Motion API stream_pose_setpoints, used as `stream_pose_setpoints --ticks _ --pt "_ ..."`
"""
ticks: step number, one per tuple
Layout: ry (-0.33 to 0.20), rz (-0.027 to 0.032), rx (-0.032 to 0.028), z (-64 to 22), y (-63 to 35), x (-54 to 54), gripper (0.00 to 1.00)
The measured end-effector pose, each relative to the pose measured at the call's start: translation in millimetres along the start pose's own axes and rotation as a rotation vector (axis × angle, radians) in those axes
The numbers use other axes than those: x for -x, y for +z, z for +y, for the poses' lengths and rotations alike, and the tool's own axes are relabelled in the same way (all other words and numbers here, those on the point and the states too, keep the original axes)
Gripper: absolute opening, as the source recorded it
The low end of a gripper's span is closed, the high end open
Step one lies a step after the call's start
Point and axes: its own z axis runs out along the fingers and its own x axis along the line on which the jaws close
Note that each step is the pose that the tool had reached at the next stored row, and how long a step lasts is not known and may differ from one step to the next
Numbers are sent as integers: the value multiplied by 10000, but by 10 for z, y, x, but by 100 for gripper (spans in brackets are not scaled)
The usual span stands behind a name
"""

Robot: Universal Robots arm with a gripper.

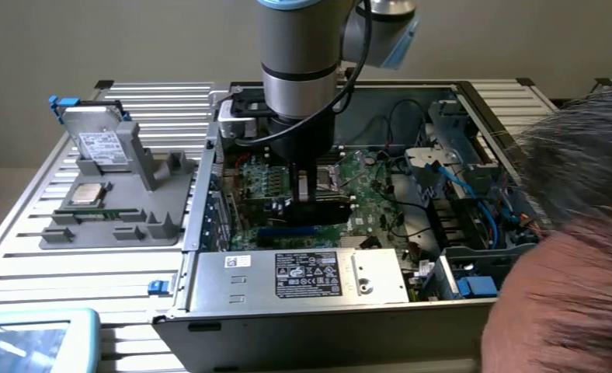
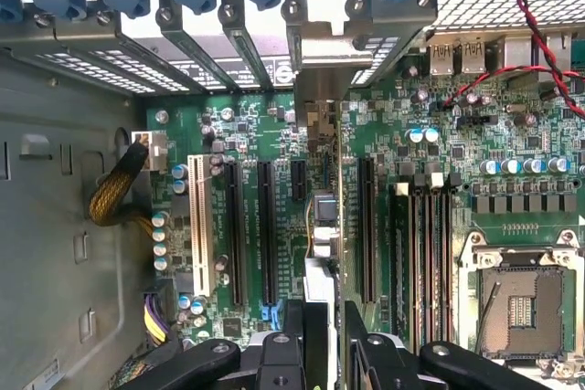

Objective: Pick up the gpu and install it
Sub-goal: 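Insert the gpu into the slot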

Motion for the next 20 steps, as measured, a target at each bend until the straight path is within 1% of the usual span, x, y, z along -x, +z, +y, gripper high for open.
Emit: stream_pose_setpoints --ticks 9,12,15,17,19,20 --pt "0 0 2 3 0 0 27" --pt "0 0 0 42 1 -1 27" --pt "-1 3 12 44 2 -1 27" --pt "-2 5 59 44 6 0 27" --pt "-6 16 136 45 14 1 27" --pt "-5 26 156 48 19 3 27"
